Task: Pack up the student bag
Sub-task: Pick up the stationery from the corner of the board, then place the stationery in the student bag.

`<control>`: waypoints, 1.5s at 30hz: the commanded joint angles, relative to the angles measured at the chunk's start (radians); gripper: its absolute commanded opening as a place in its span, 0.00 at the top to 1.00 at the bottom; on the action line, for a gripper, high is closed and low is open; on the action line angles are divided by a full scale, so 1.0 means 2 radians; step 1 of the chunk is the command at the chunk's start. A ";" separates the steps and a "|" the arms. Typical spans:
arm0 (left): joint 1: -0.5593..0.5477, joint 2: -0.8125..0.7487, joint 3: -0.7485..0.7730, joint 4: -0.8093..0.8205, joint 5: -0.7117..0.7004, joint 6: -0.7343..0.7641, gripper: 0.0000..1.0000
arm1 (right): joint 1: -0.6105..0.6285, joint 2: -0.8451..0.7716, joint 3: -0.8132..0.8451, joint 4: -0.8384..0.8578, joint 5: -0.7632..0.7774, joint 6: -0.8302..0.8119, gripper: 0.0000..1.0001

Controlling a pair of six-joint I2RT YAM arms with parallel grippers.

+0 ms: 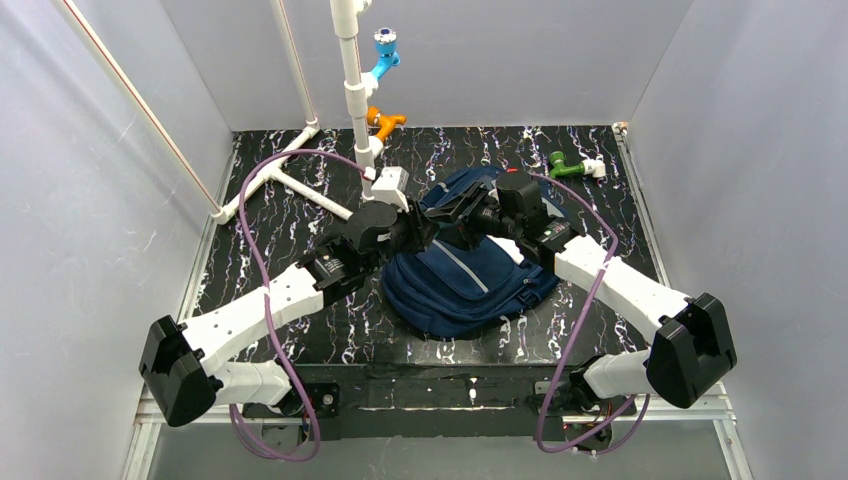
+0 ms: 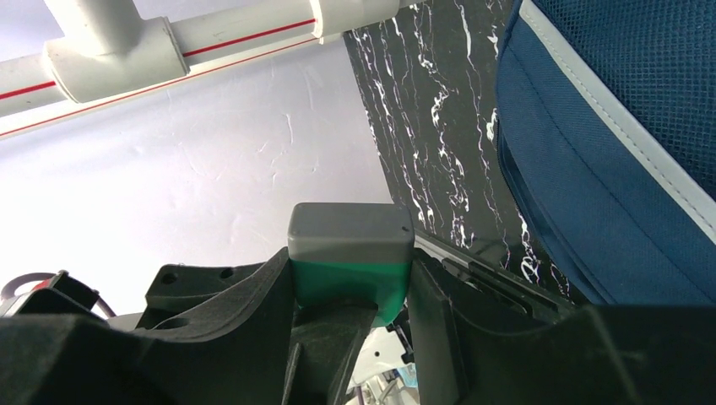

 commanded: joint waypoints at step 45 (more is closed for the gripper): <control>0.000 -0.370 -0.191 -0.218 -0.045 -0.203 1.00 | 0.249 0.165 0.147 -0.288 0.593 -0.709 0.41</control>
